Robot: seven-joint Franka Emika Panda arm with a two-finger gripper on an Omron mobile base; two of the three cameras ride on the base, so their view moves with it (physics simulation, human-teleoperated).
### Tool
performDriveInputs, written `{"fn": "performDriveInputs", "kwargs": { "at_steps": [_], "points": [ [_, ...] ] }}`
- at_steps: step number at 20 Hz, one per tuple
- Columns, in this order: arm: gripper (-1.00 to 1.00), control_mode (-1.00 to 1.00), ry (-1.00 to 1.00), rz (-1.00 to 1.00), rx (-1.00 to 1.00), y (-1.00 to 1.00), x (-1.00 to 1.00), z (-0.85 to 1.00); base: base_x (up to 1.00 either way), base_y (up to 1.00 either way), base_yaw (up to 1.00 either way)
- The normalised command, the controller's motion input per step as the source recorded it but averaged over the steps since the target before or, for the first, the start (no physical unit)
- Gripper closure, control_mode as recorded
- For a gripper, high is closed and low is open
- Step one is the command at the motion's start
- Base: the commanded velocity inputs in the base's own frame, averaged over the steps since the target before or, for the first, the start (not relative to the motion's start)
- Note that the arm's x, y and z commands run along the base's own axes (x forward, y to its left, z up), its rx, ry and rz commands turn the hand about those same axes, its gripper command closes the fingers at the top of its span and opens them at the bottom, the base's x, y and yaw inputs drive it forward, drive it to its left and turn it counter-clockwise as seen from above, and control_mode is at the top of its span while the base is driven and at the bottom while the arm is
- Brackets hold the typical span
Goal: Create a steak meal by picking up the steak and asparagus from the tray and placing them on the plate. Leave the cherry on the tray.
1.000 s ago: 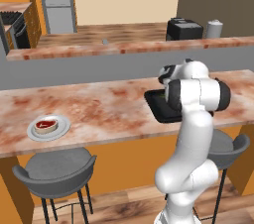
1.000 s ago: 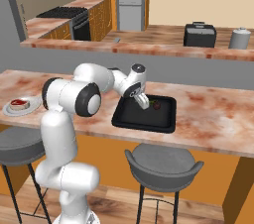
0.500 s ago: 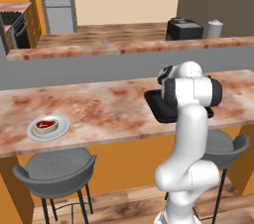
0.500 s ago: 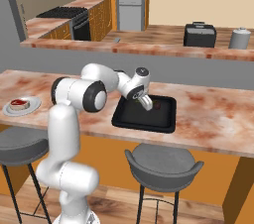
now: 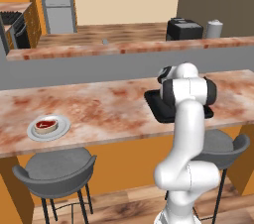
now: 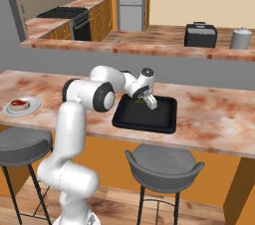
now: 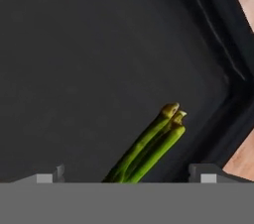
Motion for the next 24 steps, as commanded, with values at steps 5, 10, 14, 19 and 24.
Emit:
{"fn": "performDriveInputs", "kwargs": {
  "at_steps": [5,10,14,19,24],
  "points": [
    [-1.0,-1.0,0.01,-0.03,0.0,-0.01,0.31,-0.26,0.0,0.0,0.0],
    [-1.0,-1.0,0.04,-0.04,0.0,0.0,0.18,-0.32,0.0,0.0,0.0],
    [-1.0,-1.0,0.04,-0.03,0.0,0.0,-0.15,-0.32,0.0,0.0,0.0],
    [-1.0,-1.0,0.0,-0.04,0.0,-0.14,-0.63,-0.28,0.0,0.0,0.0],
    [-1.0,-1.0,0.0,-0.06,0.0,-0.24,-0.74,-0.26,0.0,0.0,0.0]
  ]
}}
